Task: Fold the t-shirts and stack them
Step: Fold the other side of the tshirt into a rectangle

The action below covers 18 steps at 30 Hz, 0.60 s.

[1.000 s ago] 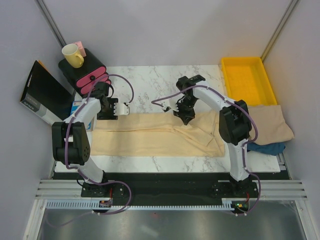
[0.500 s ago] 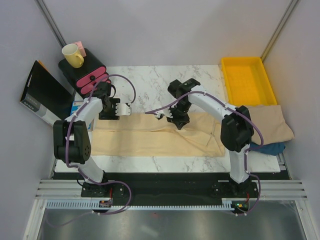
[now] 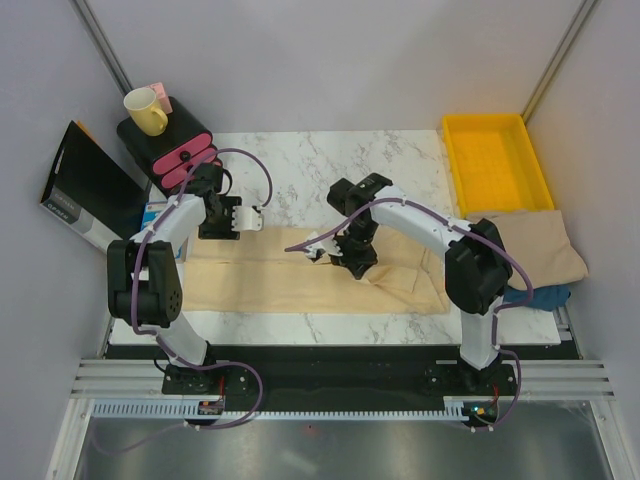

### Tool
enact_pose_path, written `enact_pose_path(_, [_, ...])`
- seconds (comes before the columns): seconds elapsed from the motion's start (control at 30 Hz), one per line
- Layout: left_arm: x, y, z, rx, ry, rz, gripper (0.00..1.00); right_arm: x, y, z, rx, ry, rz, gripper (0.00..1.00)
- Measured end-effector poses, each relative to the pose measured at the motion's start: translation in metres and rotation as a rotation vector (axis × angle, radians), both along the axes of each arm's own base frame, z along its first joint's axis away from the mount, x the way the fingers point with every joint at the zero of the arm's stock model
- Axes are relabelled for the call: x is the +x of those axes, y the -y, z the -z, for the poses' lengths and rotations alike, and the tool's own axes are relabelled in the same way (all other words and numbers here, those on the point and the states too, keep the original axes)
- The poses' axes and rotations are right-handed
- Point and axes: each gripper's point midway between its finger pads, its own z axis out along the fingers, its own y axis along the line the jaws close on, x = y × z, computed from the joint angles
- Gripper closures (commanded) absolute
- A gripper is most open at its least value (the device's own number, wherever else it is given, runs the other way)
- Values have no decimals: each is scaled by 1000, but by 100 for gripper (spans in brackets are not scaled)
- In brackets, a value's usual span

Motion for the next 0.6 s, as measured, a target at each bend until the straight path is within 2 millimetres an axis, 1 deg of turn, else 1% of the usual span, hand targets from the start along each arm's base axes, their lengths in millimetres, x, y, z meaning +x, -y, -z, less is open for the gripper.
enact_pose_path(0.13, [0,2,0,-7,1,6,32,-14,-5,3,-4,-29,-17,66])
enact_pose_path(0.17, [1,2,0,-7,1,8,32,-18,-7,3,-4,-37,-22,54])
enact_pose_path(0.2, [1,2,1,-7,2,9,32,-21,-8,4,-5,-44,-26,51])
enact_pose_path(0.3, [4,3,3,-9,7,16,32,-28,-12,3,-6,-56,-32,49])
enact_pose_path(0.33, [4,3,4,-11,5,18,32,-29,-12,2,-5,-57,-32,50])
enact_pose_path(0.4, [5,5,5,-18,2,25,32,-29,-12,0,-9,-53,-21,57])
enact_pose_path(0.43, [5,5,6,-19,3,27,32,-27,-9,-1,-15,-46,-6,61])
enact_pose_path(0.5, [6,6,7,-20,2,29,32,-19,-2,-4,-25,-36,41,74])
enact_pose_path(0.53, [7,6,8,-21,2,31,32,4,16,-4,-37,-12,146,93])
enact_pose_path(0.57, [7,6,8,-21,2,31,32,6,18,-4,-39,-9,153,99])
enact_pose_path(0.6, [7,6,8,-21,3,31,32,19,28,-3,-46,5,210,100])
